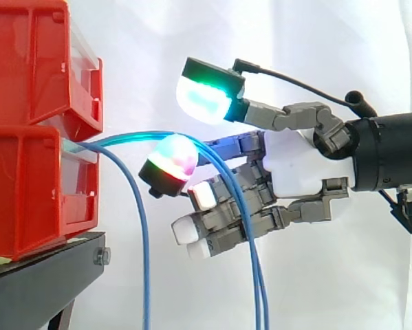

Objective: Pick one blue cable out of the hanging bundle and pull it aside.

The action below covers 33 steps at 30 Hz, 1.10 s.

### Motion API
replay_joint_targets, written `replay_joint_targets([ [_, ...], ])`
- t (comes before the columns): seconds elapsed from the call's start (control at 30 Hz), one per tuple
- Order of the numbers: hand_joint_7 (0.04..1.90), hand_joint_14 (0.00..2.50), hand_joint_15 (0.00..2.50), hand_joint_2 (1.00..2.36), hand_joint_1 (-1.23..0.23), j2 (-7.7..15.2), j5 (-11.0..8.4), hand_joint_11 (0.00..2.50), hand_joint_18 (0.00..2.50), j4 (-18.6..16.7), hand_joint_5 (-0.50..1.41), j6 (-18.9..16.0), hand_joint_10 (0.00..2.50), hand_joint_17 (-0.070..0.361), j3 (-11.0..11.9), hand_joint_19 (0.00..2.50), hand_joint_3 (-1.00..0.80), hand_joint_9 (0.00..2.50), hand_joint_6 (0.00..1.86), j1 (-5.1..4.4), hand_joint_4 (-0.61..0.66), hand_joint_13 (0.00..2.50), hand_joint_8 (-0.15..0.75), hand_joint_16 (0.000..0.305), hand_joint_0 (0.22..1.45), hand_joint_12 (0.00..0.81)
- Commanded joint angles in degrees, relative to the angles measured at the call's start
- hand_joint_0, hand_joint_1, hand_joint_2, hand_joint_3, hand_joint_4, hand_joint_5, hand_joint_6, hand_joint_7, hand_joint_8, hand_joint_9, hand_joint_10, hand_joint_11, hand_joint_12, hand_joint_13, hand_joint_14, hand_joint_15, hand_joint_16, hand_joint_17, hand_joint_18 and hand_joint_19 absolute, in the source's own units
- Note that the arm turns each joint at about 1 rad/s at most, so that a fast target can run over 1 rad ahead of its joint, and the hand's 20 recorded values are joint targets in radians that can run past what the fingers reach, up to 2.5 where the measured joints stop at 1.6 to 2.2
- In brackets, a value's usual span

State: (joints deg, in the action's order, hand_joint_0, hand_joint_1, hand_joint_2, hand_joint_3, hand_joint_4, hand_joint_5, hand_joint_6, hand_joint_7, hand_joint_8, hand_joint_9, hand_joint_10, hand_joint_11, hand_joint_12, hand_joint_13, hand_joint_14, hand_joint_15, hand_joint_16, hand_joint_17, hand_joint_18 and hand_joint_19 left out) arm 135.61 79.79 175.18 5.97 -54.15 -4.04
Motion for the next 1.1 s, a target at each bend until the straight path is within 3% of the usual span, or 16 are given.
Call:
replay_joint_targets([
  [0.0, 0.91, 0.02, 0.41, 1.01, -0.48, 0.01, 0.01, 0.53, 0.54, -0.01, -0.1, 0.01, 0.02, 0.072, -0.08, 0.39, -0.36, 1.04, 0.86, 0.0, 0.02, 0.76, 0.242, 0.032, 0.58, 0.242],
  [0.13, 0.79, 0.02, 0.4, 1.01, -0.65, 0.01, 0.01, 0.54, 0.56, -0.01, -0.14, 0.01, 0.02, 0.094, -0.08, 0.38, -0.2, 0.96, 0.92, 0.0, 0.07, 0.73, 0.268, 0.042, 0.57, 0.282],
  [0.23, 0.73, 0.02, 0.39, 1.01, -0.7, 0.01, 0.01, 0.56, 0.57, -0.01, -0.15, 0.09, 0.02, 0.097, 0.01, 0.37, -0.19, 0.94, 0.94, 0.0, 0.09, 0.72, 0.271, 0.043, 0.58, 0.289],
  [0.27, 0.73, 0.02, 0.4, 1.01, -0.7, 0.01, 0.01, 0.56, 0.56, -0.01, -0.15, 0.01, 0.02, 0.096, 0.01, 0.38, -0.2, 0.94, 0.94, 0.0, 0.09, 0.72, 0.27, 0.043, 0.57, 0.284],
  [0.33, 0.73, 0.02, 0.41, 1.0, -0.59, 0.01, 0.01, 0.57, 0.54, -0.01, -0.14, 0.09, 0.02, 0.09, 0.01, 0.4, -0.43, 0.95, 0.92, 0.0, 0.09, 0.71, 0.256, 0.04, 0.51, 0.268],
  [0.53, 0.8, 0.02, 0.41, 1.0, -0.35, 0.01, -0.25, 0.55, 0.53, 0.08, -0.12, 1.59, 0.02, 0.087, -0.25, 0.41, -0.49, 0.98, 0.86, 0.0, 0.07, 0.72, 0.251, 0.039, 0.53, 0.263],
  [0.67, 0.83, 0.02, 0.41, 1.0, -0.38, 0.01, -0.25, 0.54, 0.53, -1.15, -0.12, 2.03, 0.02, 0.085, -3.06, 0.42, -0.45, 0.99, 0.85, -0.35, 0.06, 0.72, 0.246, 0.038, 0.56, 0.258],
  [0.8, 0.84, 0.02, 0.41, 1.01, -0.49, 0.01, -0.34, 0.54, 0.54, -4.84, -0.12, 1.41, 0.02, 0.084, -5.52, 0.42, -0.41, 0.98, 0.84, -0.61, 0.08, 0.73, 0.247, 0.038, 0.58, 0.255],
  [1.07, 0.85, 0.02, 0.41, 1.01, -0.48, 0.09, -0.43, 0.54, 0.55, -6.69, -0.11, 1.24, 0.02, 0.086, -6.23, 0.42, -0.43, 0.99, 0.85, -0.7, 0.07, 0.73, 0.243, 0.038, 0.55, 0.256],
])
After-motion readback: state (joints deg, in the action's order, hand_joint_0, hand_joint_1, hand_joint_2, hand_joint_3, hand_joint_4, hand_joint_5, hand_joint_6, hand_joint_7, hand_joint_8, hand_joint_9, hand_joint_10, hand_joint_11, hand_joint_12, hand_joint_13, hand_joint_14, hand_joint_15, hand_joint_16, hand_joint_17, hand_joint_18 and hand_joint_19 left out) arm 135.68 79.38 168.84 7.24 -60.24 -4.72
